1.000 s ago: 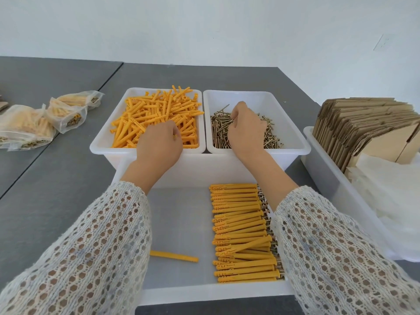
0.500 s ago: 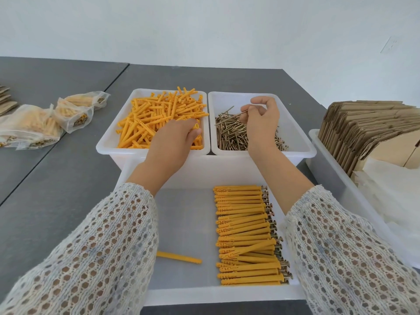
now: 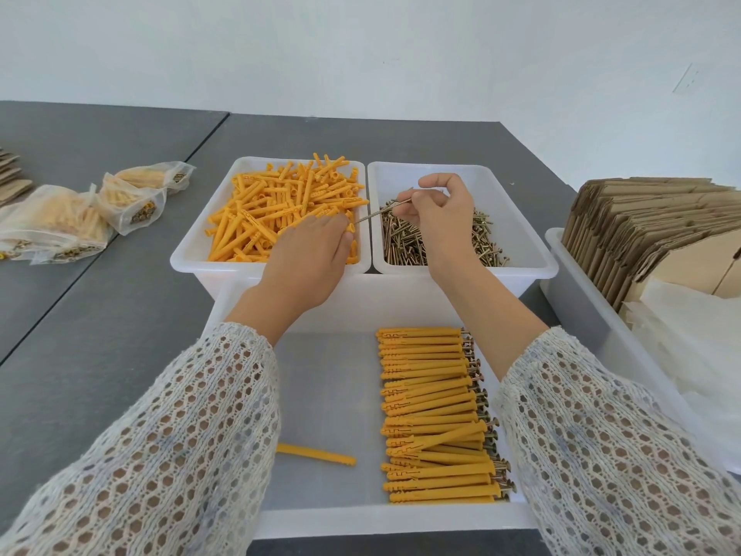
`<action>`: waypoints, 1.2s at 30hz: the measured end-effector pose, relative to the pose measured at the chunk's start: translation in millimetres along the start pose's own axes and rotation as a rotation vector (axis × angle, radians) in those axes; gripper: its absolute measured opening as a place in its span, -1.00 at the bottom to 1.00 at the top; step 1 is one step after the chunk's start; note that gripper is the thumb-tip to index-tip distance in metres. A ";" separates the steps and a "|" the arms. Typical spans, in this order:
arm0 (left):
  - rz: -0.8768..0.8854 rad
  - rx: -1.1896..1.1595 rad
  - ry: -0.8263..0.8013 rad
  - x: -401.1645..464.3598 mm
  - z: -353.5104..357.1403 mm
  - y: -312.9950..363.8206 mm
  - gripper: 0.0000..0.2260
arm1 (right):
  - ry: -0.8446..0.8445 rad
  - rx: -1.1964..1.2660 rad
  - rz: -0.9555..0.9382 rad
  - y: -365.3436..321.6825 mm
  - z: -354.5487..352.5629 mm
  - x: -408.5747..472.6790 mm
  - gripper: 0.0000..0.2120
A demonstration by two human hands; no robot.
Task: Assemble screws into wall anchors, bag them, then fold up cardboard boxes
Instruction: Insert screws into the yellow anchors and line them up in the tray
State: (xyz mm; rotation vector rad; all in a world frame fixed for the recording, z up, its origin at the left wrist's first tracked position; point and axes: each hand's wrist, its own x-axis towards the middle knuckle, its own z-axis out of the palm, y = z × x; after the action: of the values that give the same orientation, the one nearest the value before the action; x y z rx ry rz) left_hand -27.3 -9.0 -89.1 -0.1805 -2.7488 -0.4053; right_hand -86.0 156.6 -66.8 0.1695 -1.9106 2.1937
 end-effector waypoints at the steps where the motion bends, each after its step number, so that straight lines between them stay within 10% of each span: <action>1: 0.000 -0.001 -0.001 0.1 0.2 -0.2 -0.70 | -0.004 0.007 0.001 0.3 0.4 0.0 -0.80; 24: -0.014 -0.011 0.023 1.6 1.8 -1.1 -0.73 | -0.226 0.007 -0.010 -1.1 3.5 -4.3 -0.85; 36: -0.026 -0.022 0.133 0.7 0.3 2.4 -0.75 | -0.431 -0.417 -0.287 10.4 18.8 -22.5 -0.77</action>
State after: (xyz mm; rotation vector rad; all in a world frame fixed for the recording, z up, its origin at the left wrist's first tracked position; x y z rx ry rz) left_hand -27.6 -6.6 -88.6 -0.1185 -2.6197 -0.4382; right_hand -68.0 134.6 -79.3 0.8380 -2.3377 1.6241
